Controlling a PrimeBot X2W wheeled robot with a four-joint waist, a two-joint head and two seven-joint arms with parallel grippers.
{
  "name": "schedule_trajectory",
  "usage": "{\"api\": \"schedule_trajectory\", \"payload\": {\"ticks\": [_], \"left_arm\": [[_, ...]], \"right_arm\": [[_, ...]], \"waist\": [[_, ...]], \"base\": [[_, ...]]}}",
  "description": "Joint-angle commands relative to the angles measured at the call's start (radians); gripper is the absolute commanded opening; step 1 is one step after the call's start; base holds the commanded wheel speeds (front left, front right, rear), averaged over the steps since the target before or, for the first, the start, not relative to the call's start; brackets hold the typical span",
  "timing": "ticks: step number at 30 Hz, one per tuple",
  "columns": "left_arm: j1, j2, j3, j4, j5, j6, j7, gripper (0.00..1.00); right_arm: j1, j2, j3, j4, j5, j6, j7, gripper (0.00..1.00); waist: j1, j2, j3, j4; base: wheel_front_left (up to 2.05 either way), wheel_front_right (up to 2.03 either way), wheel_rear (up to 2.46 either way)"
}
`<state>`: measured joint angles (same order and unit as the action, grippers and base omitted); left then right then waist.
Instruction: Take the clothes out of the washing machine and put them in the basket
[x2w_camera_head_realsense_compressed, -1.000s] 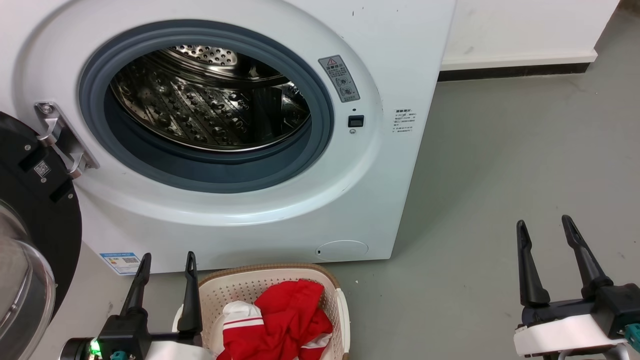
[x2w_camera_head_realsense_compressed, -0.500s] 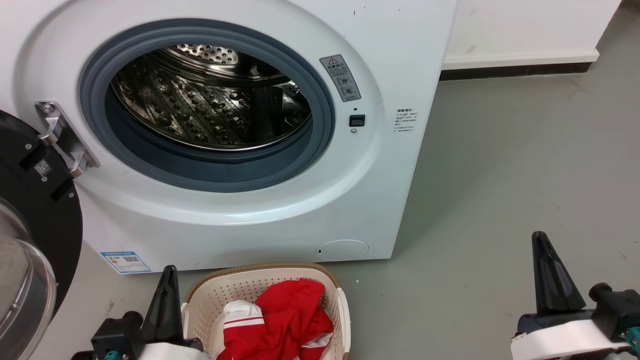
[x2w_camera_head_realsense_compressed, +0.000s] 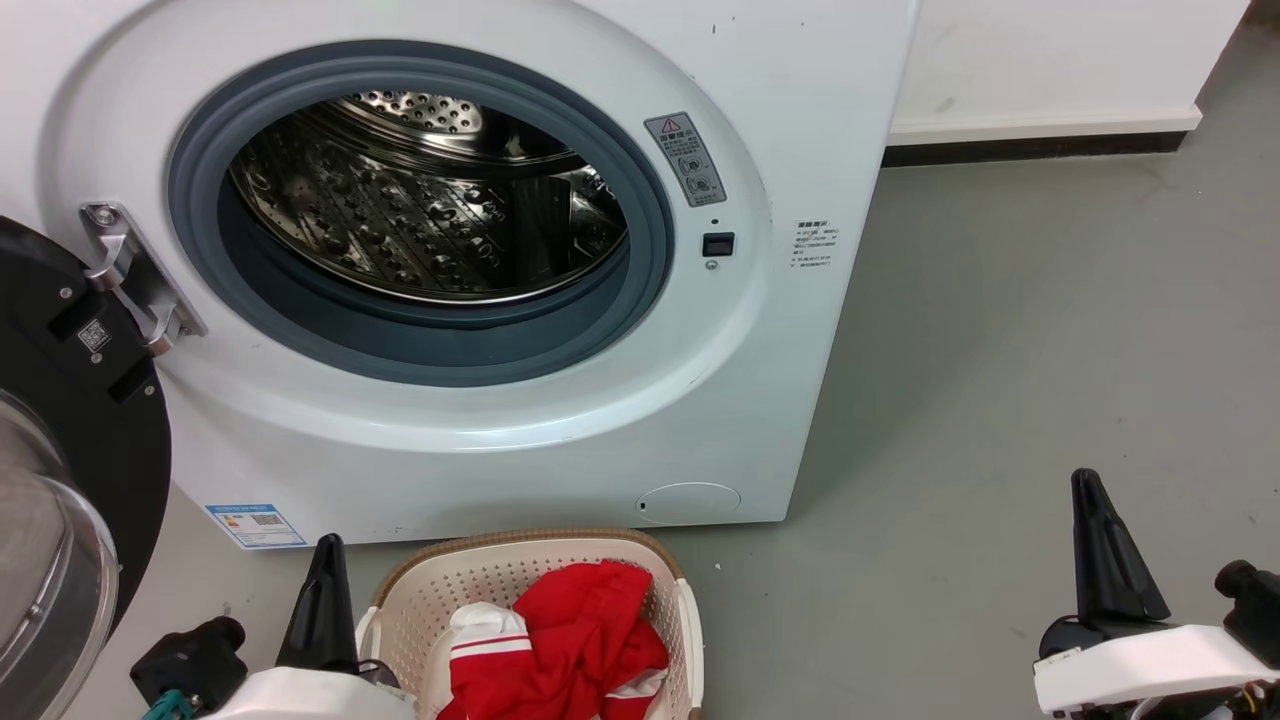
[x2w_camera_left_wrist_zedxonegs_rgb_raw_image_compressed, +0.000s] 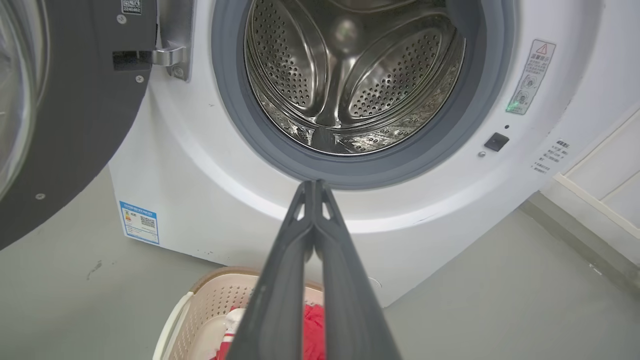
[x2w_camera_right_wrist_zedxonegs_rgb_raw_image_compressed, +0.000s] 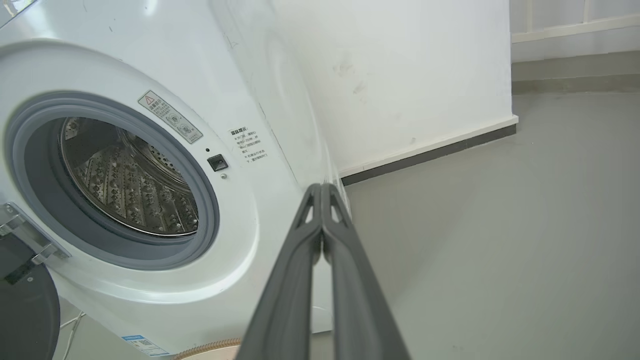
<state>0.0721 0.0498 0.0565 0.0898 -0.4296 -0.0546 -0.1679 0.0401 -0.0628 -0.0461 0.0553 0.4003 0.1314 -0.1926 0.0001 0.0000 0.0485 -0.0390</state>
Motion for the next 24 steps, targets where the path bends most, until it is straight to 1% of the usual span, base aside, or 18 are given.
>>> {"api": "schedule_trajectory", "payload": {"ticks": [1,11,12,24], "left_arm": [[-0.032,0.001,0.006,-0.007,-0.049,-0.006,0.01,0.0],[-0.055,0.001,0.013,0.016,-0.215,-0.017,0.05,0.0],[-0.055,0.001,0.013,0.016,-0.215,-0.017,0.05,0.0],[-0.078,0.001,0.022,0.041,-0.39,-0.028,0.092,0.0]], "right_arm": [[-0.034,-0.011,0.002,-0.004,0.055,0.0,0.007,0.0],[-0.051,-0.017,0.004,0.023,0.234,0.0,0.041,0.0],[-0.051,-0.017,0.004,0.023,0.234,0.0,0.041,0.0],[-0.07,-0.021,0.004,0.052,0.422,0.0,0.079,0.0]], "waist": [[-0.0001,0.0,-0.001,0.001],[-0.0001,0.0,-0.005,0.004],[-0.0001,0.0,-0.005,0.004],[-0.0001,0.0,-0.01,0.009]], "base": [[0.0,0.0,0.0],[0.0,0.0,0.0],[0.0,0.0,0.0],[0.0,0.0,0.0]]}}
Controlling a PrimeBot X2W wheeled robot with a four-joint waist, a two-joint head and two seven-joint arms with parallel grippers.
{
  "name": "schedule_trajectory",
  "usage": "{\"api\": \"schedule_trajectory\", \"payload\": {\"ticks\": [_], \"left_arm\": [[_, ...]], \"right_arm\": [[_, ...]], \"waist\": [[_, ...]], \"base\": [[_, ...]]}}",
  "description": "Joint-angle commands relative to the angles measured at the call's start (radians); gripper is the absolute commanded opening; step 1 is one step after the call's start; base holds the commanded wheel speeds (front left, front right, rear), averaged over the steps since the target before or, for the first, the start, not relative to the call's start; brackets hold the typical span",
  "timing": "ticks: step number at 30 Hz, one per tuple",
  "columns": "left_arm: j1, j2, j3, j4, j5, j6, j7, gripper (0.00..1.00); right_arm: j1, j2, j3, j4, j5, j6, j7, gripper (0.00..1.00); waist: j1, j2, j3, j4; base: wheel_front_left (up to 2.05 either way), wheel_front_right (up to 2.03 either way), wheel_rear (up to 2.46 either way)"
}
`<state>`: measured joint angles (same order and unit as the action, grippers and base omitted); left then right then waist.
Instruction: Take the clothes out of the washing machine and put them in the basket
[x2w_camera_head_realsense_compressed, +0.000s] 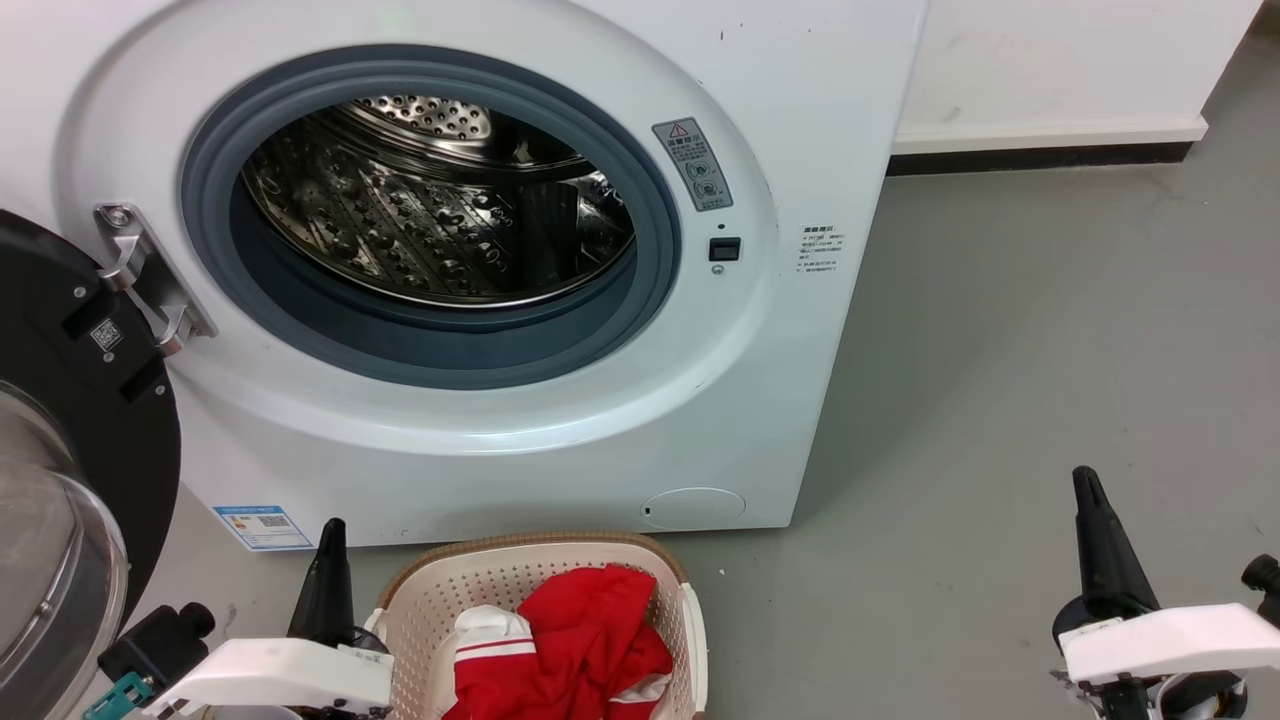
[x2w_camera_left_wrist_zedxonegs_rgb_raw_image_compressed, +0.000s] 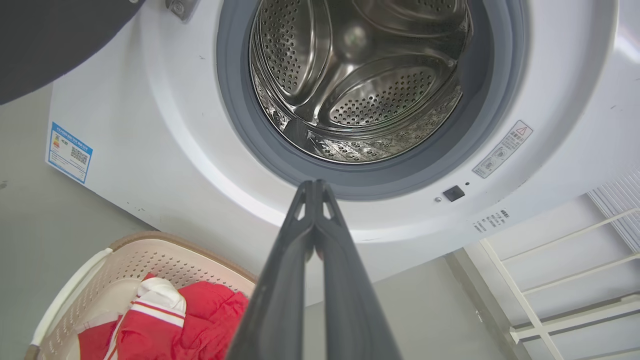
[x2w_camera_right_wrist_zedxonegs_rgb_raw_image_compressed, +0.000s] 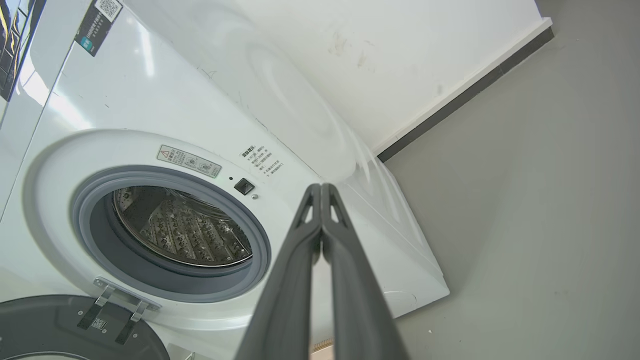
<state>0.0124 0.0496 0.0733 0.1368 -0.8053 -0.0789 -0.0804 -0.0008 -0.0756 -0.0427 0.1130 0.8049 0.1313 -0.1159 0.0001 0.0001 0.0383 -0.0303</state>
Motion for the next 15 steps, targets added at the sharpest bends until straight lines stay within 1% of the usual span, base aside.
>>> {"api": "schedule_trajectory", "payload": {"ticks": [1,15], "left_arm": [[-0.021,0.001,0.006,-0.004,-0.028,-0.005,0.008,0.0],[-0.047,0.001,0.015,0.021,-0.206,-0.017,0.051,0.0]], "right_arm": [[-0.031,-0.009,0.0,-0.003,0.032,0.0,0.005,0.0],[-0.049,-0.011,-0.003,0.027,0.22,0.0,0.046,0.0]], "waist": [[-0.0001,-0.0001,0.0,0.0],[-0.0001,-0.0001,-0.006,0.006]], "base": [[0.0,0.0,0.0],[0.0,0.0,0.0]]}}
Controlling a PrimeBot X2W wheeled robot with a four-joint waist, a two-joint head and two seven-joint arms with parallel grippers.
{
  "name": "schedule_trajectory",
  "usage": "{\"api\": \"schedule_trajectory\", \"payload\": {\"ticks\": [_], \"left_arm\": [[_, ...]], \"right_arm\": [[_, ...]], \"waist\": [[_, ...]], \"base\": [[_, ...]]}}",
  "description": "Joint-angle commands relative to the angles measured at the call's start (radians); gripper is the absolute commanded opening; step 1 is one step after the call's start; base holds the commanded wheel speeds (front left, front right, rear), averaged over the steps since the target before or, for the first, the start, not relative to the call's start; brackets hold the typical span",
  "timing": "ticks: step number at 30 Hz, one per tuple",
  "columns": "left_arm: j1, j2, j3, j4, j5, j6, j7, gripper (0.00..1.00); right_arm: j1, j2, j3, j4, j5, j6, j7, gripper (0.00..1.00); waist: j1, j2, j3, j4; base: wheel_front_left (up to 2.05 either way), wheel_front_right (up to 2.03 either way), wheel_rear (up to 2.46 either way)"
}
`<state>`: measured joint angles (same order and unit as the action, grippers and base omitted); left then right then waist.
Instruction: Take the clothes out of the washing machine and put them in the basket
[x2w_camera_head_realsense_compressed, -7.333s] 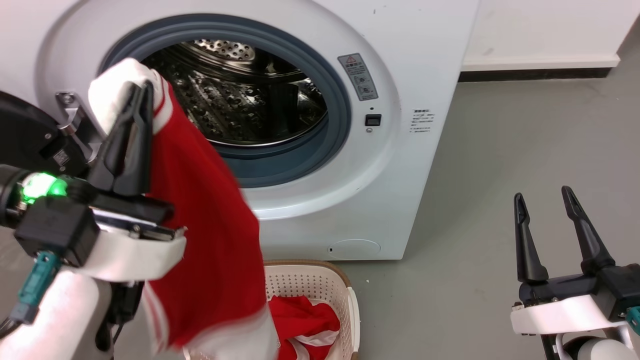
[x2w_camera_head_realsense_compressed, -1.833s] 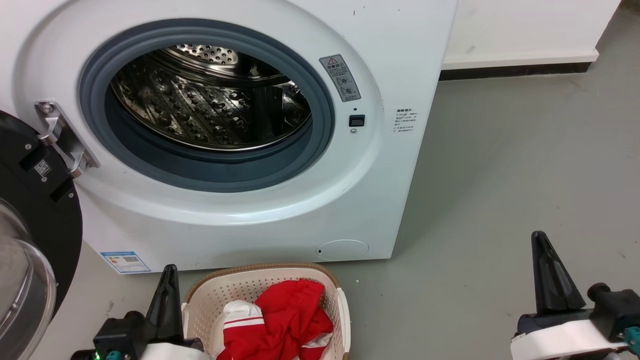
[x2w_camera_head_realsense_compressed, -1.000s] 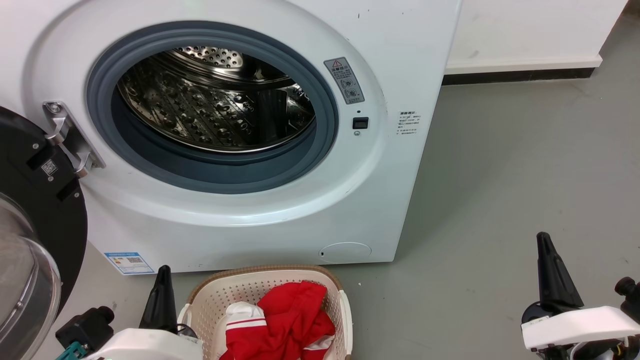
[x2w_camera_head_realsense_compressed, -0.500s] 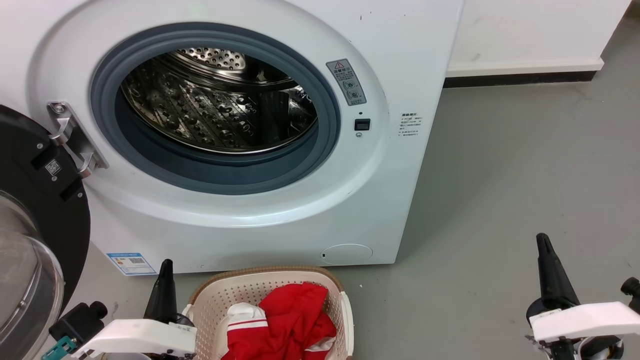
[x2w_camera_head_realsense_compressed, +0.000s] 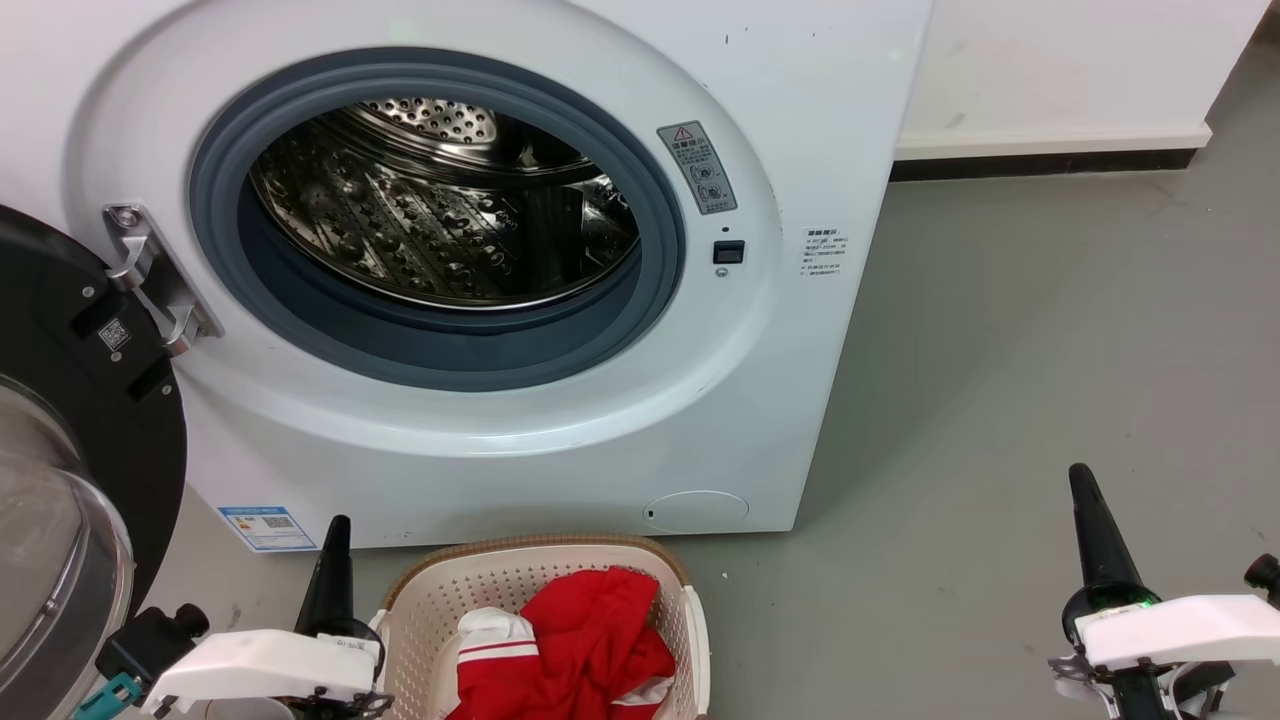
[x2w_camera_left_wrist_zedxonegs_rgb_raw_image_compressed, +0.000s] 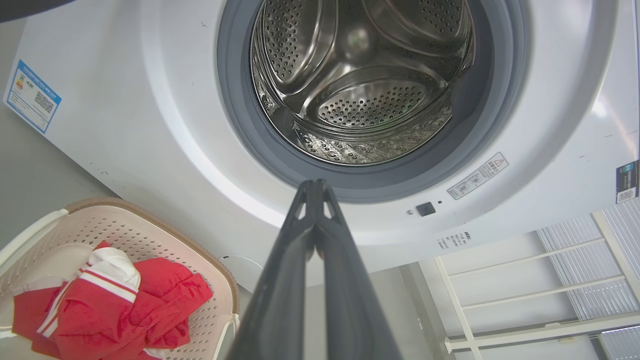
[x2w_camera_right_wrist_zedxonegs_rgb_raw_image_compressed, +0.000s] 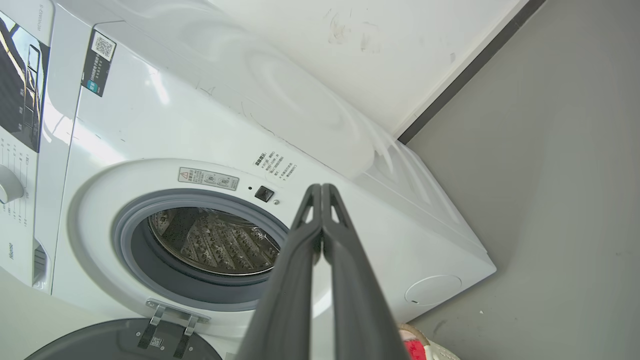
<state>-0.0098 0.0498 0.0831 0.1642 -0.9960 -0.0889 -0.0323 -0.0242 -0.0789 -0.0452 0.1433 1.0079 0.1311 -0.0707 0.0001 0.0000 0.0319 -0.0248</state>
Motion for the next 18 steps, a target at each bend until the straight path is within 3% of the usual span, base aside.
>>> {"api": "schedule_trajectory", "payload": {"ticks": [1,18], "left_arm": [[-0.027,0.001,0.005,-0.004,-0.027,-0.007,0.006,0.0],[-0.05,0.001,0.013,0.023,-0.213,-0.019,0.051,0.0]], "right_arm": [[-0.027,-0.008,-0.001,-0.001,0.03,0.0,0.004,0.0],[-0.048,-0.007,-0.008,0.03,0.223,0.0,0.05,0.0]], "waist": [[0.0,0.0,-0.001,0.0],[0.0,0.0,-0.008,0.007]], "base": [[0.0,0.0,0.0],[0.0,0.0,0.0]]}}
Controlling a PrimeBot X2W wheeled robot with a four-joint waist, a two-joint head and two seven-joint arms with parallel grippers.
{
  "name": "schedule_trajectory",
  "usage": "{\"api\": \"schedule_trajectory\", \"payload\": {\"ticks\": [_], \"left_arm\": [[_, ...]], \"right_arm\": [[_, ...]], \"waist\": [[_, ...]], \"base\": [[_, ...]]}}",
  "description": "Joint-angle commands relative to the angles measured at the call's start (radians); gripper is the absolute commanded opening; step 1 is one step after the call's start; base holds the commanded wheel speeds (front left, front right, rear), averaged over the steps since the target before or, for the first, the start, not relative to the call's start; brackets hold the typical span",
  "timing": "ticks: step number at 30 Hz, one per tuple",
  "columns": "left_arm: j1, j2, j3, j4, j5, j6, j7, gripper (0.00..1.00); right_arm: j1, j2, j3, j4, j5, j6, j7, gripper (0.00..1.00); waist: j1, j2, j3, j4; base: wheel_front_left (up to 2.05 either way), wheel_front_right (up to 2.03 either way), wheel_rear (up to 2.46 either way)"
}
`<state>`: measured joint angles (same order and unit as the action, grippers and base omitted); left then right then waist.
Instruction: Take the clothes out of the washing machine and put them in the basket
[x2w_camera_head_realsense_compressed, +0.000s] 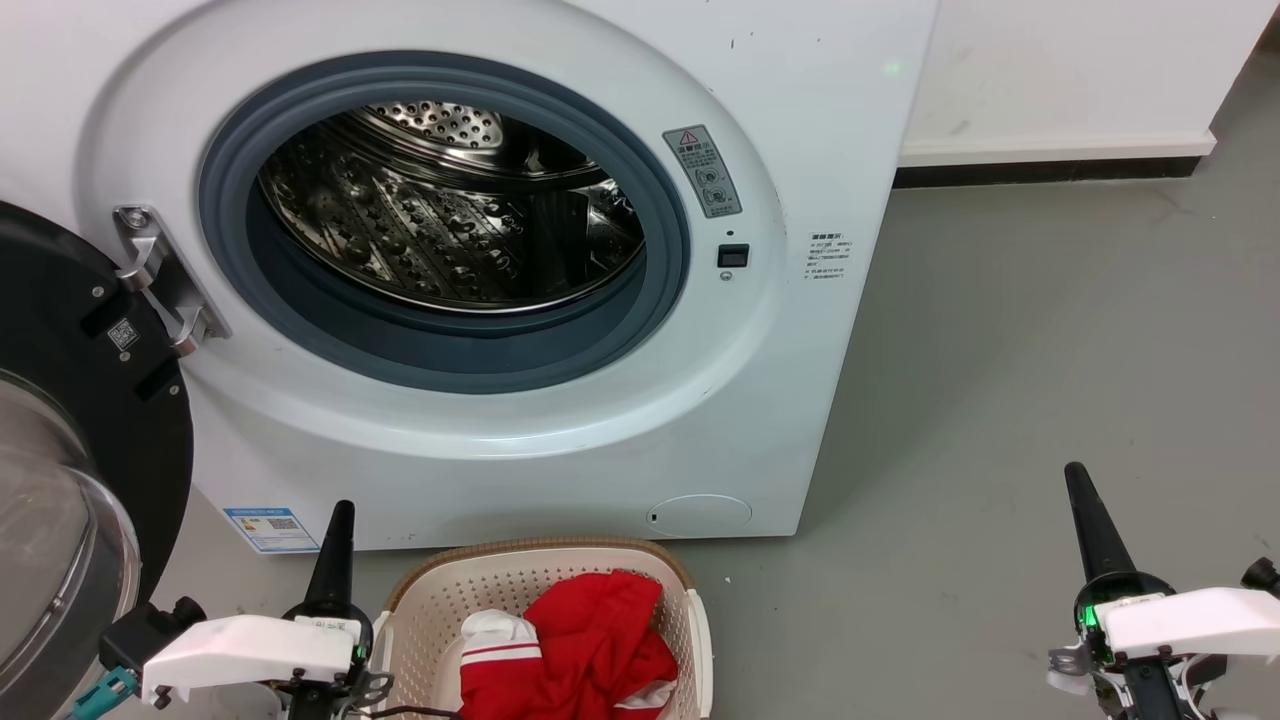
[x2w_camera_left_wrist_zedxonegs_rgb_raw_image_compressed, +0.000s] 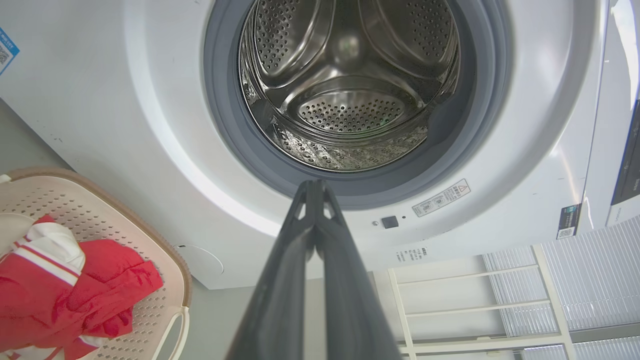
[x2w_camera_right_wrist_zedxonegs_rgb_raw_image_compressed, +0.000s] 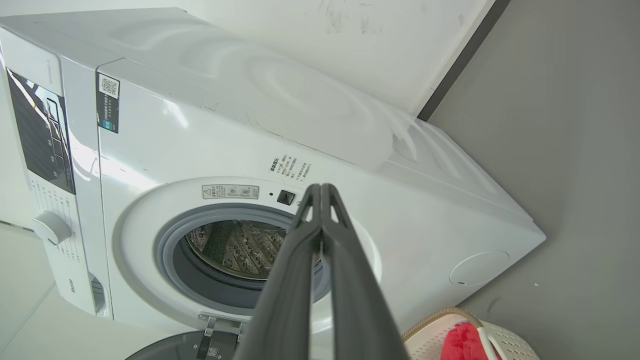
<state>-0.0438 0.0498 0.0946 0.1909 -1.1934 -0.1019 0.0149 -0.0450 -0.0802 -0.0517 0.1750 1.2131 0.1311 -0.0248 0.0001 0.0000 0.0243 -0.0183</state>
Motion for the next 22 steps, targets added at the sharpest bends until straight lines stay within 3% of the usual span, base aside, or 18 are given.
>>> {"api": "schedule_trajectory", "payload": {"ticks": [1,22], "left_arm": [[-0.017,0.001,0.002,-0.002,-0.026,-0.006,0.007,0.0],[-0.046,0.001,0.012,0.026,-0.219,-0.019,0.053,0.0]], "right_arm": [[-0.028,-0.006,-0.002,0.001,0.028,0.0,0.007,0.0],[-0.047,-0.002,-0.013,0.034,0.227,0.0,0.057,0.0]], "waist": [[0.0,0.0,-0.001,0.001],[0.0,0.0,-0.01,0.008]], "base": [[0.0,0.0,0.0],[0.0,0.0,0.0]]}}
